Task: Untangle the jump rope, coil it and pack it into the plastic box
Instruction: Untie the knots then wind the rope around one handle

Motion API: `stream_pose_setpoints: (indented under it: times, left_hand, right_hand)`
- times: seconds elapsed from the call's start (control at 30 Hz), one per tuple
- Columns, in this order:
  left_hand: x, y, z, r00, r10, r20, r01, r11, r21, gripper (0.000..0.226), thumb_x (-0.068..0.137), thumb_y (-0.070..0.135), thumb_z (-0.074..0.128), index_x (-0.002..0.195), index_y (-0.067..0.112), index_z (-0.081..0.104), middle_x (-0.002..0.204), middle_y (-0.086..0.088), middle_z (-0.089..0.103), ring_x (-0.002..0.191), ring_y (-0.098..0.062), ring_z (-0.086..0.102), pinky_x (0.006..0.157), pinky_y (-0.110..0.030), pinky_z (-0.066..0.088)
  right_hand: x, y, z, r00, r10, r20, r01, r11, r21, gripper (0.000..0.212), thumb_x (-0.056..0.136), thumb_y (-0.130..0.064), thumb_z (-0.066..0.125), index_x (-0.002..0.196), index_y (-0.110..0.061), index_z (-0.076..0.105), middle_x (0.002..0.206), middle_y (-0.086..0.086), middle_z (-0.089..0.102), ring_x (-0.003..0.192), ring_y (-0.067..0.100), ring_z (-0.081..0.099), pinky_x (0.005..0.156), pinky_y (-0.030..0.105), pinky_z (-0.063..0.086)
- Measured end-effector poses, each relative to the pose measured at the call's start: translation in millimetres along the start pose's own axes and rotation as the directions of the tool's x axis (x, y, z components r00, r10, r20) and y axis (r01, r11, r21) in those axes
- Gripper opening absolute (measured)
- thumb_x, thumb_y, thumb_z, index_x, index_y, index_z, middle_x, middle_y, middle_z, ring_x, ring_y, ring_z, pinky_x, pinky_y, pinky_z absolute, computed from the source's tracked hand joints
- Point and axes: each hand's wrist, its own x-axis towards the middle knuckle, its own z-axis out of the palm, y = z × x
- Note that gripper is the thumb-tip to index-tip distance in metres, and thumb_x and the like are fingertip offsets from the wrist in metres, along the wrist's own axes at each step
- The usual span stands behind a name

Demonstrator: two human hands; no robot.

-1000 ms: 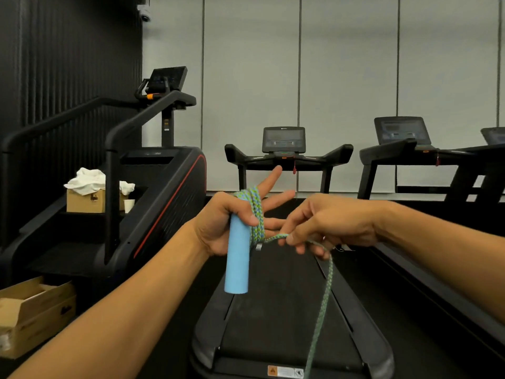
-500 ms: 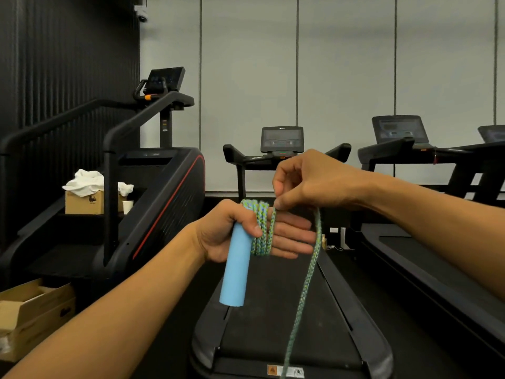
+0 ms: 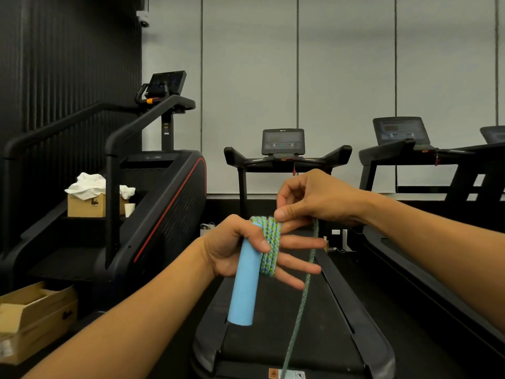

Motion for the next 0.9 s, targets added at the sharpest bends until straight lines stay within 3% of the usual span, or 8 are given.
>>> stream_pose_setpoints:
  times: [0.5,0.57,0.6,0.67,0.7,0.77,0.83,0.9]
  left_hand:
    - [0.8,-12.3,4.9,0.98,0.081,0.181,-0.081,0.997,-0.006,0.095,0.076,0.002,0.066,0.158,0.017,0.02,0.152,-0.018,0.043,0.134,-0.044,0.046,0.11,-0.073,0.02]
    - [3.5,-7.8,8.7,0.968,0.162,0.193,-0.157,0.987,-0.041,0.092,0.075,0.0,0.064,0.157,0.015,0.024,0.15,-0.02,0.046,0.131,-0.042,0.05,0.112,-0.067,0.025]
    - [5.5,-4.7,10.8,0.964,0.2,0.174,-0.193,0.98,-0.055,0.094,0.074,-0.001,0.063,0.157,0.015,0.024,0.15,-0.021,0.044,0.132,-0.043,0.048,0.114,-0.065,0.024]
    - [8.9,2.3,12.5,0.961,0.248,0.124,-0.241,0.968,-0.069,0.101,0.069,-0.002,0.062,0.159,0.018,0.019,0.155,-0.023,0.033,0.137,-0.047,0.038,0.117,-0.065,0.016]
    - [9.6,5.6,12.3,0.956,0.276,0.101,-0.269,0.96,-0.084,0.104,0.068,-0.003,0.061,0.159,0.019,0.016,0.158,-0.023,0.027,0.14,-0.047,0.03,0.119,-0.065,0.011]
    - [9.6,10.1,11.1,0.938,0.342,0.053,-0.333,0.933,-0.133,0.104,0.066,-0.004,0.057,0.159,0.017,0.014,0.162,-0.023,0.015,0.146,-0.048,0.016,0.121,-0.063,0.004]
    - [7.9,12.4,7.8,0.926,0.377,0.018,-0.369,0.914,-0.167,0.104,0.066,-0.004,0.054,0.159,0.016,0.013,0.165,-0.023,0.007,0.146,-0.047,0.014,0.121,-0.062,0.004]
    - [3.2,16.3,1.8,0.917,0.398,0.008,-0.391,0.905,-0.171,0.103,0.066,-0.004,0.052,0.159,0.018,0.013,0.165,-0.022,0.006,0.144,-0.049,0.022,0.121,-0.061,0.009]
  right_hand:
    - [-8.6,27.9,8.9,0.874,0.089,0.477,-0.394,0.705,0.59,0.023,0.087,-0.03,0.061,0.099,-0.011,0.066,0.096,0.01,0.063,0.086,0.017,0.06,0.079,0.03,0.053]
    - [2.6,32.8,12.6,0.916,0.348,0.201,-0.398,0.717,0.572,0.026,0.095,-0.016,0.049,0.114,-0.008,0.064,0.125,0.015,0.062,0.102,0.008,0.061,0.095,0.027,0.047]
    - [18.8,35.6,21.6,0.897,0.426,-0.121,-0.278,0.755,0.593,0.038,0.096,-0.011,0.04,0.13,-0.013,0.057,0.144,0.014,0.053,0.118,0.006,0.057,0.107,0.029,0.037]
    - [48.5,8.5,71.7,0.478,0.399,-0.782,-0.124,0.913,0.39,0.059,0.095,-0.01,0.019,0.147,-0.03,0.037,0.152,0.009,0.041,0.134,0.031,0.047,0.117,0.046,0.019]
    - [43.0,0.6,81.8,0.493,0.356,-0.794,-0.05,0.923,0.382,0.06,0.093,-0.007,0.016,0.144,-0.028,0.042,0.145,0.012,0.052,0.128,0.041,0.052,0.116,0.05,0.021]
    - [-3.9,0.1,69.2,0.869,0.378,-0.32,-0.046,0.706,0.707,0.047,0.085,0.003,0.035,0.121,-0.011,0.062,0.119,0.02,0.067,0.103,0.037,0.068,0.109,0.038,0.042]
    - [-16.8,4.2,59.4,0.978,0.207,-0.008,-0.122,0.607,0.785,0.036,0.093,0.0,0.04,0.121,-0.008,0.06,0.124,0.013,0.065,0.11,0.029,0.066,0.085,0.029,0.05]
    - [-18.1,28.2,53.3,0.98,0.191,0.057,-0.174,0.681,0.712,0.032,0.104,-0.017,0.035,0.119,-0.019,0.063,0.105,0.007,0.072,0.089,0.022,0.069,0.069,0.029,0.044]
